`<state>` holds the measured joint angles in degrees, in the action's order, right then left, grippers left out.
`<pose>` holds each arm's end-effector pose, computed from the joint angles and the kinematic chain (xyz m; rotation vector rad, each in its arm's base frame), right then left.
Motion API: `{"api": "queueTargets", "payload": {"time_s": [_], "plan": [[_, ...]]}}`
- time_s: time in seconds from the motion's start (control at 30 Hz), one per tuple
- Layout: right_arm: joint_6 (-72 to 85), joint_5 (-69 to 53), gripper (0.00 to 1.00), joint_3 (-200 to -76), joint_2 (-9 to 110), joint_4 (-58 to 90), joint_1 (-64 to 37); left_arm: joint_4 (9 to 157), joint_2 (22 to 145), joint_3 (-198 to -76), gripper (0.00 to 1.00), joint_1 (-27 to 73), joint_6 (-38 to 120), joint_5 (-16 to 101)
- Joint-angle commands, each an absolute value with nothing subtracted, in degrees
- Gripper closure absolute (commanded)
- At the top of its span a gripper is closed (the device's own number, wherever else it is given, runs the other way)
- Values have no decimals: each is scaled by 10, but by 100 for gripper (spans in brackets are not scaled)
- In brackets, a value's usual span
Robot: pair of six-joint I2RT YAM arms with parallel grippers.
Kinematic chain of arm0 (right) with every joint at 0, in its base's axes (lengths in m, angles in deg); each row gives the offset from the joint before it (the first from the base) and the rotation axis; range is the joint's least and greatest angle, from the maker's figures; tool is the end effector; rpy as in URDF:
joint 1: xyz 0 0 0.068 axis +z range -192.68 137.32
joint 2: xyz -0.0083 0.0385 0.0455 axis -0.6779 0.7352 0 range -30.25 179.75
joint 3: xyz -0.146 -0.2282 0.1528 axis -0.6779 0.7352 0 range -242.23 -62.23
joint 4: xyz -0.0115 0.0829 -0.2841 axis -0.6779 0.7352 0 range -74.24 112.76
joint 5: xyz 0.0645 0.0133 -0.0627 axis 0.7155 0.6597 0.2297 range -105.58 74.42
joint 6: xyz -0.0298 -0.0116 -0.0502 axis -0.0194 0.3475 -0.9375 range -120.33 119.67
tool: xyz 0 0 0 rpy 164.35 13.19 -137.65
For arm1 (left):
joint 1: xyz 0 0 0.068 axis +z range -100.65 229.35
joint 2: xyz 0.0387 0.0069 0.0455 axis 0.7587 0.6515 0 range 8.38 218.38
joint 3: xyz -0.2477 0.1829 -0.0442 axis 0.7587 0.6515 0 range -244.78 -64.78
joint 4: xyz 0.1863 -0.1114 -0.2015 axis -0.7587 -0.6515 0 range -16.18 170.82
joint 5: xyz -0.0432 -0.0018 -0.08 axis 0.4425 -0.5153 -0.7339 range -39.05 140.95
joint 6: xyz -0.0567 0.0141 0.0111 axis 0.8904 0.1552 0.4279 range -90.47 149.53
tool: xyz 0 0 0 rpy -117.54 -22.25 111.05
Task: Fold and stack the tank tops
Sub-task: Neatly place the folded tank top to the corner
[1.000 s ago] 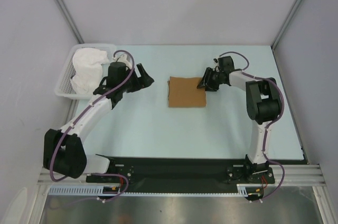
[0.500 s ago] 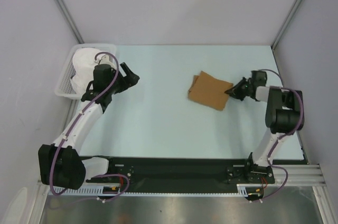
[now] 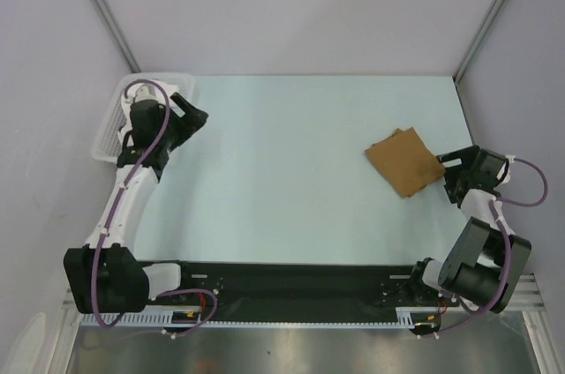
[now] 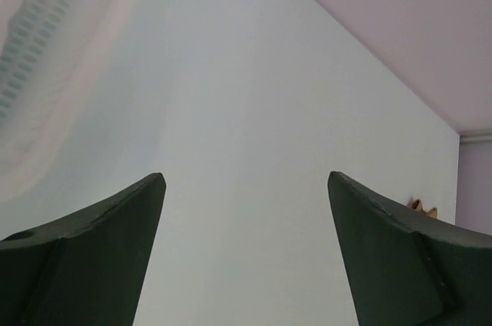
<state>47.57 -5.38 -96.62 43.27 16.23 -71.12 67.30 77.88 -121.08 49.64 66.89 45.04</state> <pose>0.2502 -0.1269 0.1986 1.3311 1.8479 0.3811 0.3066 -0.0030 0.3390 -0.6062 1.9822 -0.5072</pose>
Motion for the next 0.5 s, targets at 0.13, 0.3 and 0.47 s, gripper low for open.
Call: {"api": "queueTargets", "payload": {"time_s": [0.13, 0.3, 0.47], "plan": [[469, -168, 0, -1028, 371, 303, -719, 629, 816, -1343, 3, 559, 705, 493], [444, -145, 0, -1041, 323, 303, -690, 523, 902, -1513, 4, 571, 677, 640], [423, -109, 0, -1031, 277, 276, -635, 451, 1038, -1630, 5, 622, 672, 670]]}}
